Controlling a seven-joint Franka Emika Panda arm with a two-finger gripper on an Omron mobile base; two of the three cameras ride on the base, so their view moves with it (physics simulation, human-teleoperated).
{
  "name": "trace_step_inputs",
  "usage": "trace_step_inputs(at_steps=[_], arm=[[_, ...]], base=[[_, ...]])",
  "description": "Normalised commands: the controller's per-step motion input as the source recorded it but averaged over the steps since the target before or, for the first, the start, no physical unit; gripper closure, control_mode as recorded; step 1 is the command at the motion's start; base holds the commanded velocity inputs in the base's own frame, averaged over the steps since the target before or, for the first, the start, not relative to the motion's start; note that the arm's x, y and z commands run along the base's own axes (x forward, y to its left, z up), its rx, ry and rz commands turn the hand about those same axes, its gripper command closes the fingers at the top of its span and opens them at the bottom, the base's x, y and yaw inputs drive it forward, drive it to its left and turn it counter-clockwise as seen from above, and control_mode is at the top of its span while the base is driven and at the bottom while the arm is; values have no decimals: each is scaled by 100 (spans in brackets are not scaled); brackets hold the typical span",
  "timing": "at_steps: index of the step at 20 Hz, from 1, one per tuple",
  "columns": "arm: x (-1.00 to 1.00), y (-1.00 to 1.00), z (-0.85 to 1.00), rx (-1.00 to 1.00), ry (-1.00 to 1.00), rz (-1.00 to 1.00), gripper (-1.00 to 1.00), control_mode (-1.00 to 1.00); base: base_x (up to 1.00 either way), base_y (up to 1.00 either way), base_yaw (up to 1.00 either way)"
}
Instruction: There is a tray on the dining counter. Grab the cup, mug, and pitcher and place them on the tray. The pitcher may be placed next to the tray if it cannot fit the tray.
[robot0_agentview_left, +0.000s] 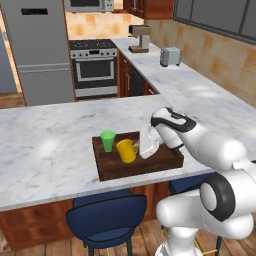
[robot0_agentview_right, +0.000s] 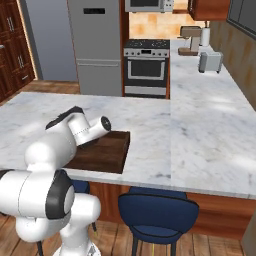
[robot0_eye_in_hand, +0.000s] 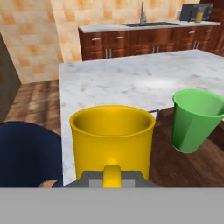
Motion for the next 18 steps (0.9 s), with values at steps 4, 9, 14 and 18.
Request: trace_step_inputs(at_steps=[4,9,14,18], arm=[[1,7,-18,0,0,1,100,-100],[7,1,-17,0,-2,1,100,-100],[8,0,0,0,-7,0,100,-100],[16,1,0,0,-3,0,100,-100]], base=[[0,0,0],[0,0,0],[0,0,0],[0,0,0]])
